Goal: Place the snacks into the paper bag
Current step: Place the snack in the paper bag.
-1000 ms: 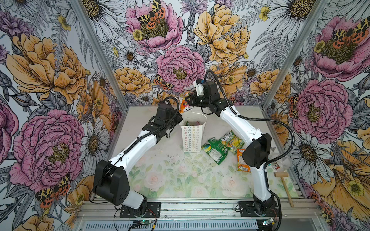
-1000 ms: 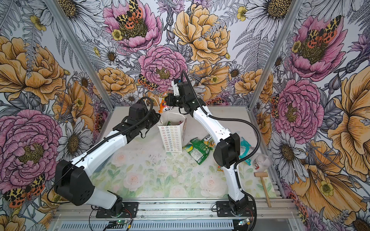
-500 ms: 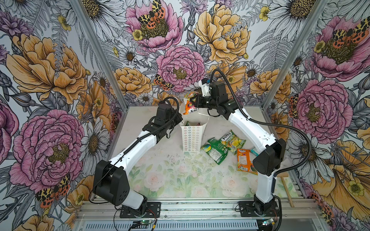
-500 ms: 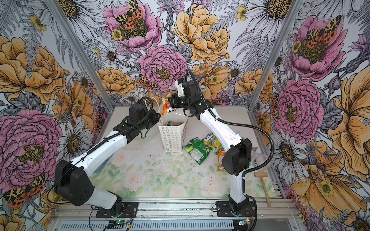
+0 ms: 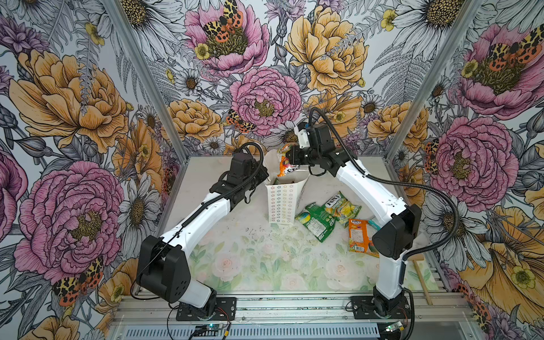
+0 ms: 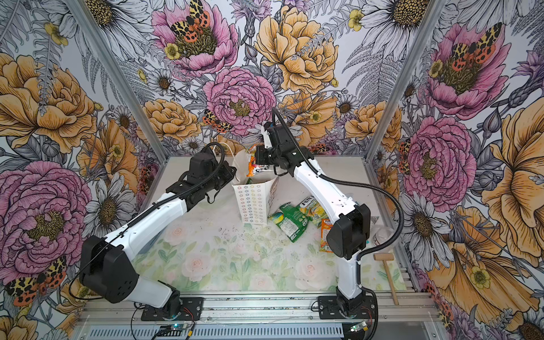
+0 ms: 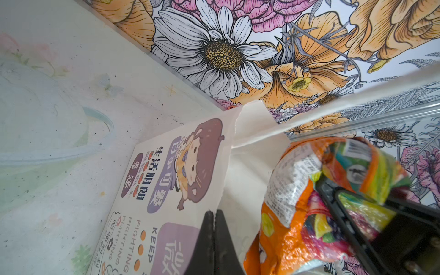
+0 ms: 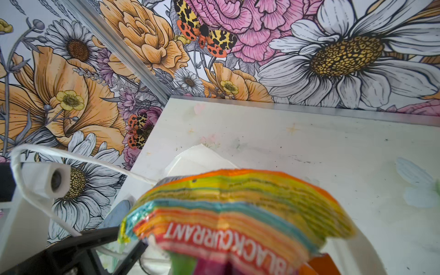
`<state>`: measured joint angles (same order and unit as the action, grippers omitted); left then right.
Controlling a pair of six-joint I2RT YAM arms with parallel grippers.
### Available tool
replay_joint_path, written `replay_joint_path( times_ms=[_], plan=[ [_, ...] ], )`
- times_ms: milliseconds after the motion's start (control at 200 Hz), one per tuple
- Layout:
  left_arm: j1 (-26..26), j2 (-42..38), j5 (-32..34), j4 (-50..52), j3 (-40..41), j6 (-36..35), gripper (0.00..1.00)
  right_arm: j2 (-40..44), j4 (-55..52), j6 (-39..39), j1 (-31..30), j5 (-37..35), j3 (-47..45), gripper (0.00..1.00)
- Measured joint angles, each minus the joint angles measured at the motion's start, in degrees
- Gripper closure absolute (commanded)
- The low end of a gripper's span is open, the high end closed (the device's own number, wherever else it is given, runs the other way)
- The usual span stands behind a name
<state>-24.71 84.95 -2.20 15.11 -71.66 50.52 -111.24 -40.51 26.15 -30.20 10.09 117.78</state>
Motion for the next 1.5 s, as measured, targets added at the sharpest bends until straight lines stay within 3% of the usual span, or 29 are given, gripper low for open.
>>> replay_joint_path(
  times_ms=[265, 530, 896, 1106, 1501],
  plan=[
    [-0.20, 0.00, 0.02, -0.17, 0.00, 0.13, 1.00, 0.00, -1.99, -0.37, 0.00, -1.53, 0.26, 1.00],
    [-0.20, 0.00, 0.02, -0.20, 0.00, 0.13, 1.00, 0.00, -2.47, -0.46, 0.00, -1.53, 0.57, 0.79],
    [-0.20, 0.00, 0.02, -0.92, 0.70, 0.37, 1.00, 0.00, -2.32, -0.50, 0.00, -1.51, 1.33, 0.68],
    [-0.20, 0.00, 0.02, -1.31, 0.87, 0.55, 1.00, 0.70, -2.38, -0.63, 0.00, -1.22, 1.33, 0.56],
    [-0.20, -0.37, 0.02, -2.56, 1.84, 1.27, 1.00, 11.13, -5.66, -2.86, 0.00, 0.63, 1.44, 0.28]
  ],
)
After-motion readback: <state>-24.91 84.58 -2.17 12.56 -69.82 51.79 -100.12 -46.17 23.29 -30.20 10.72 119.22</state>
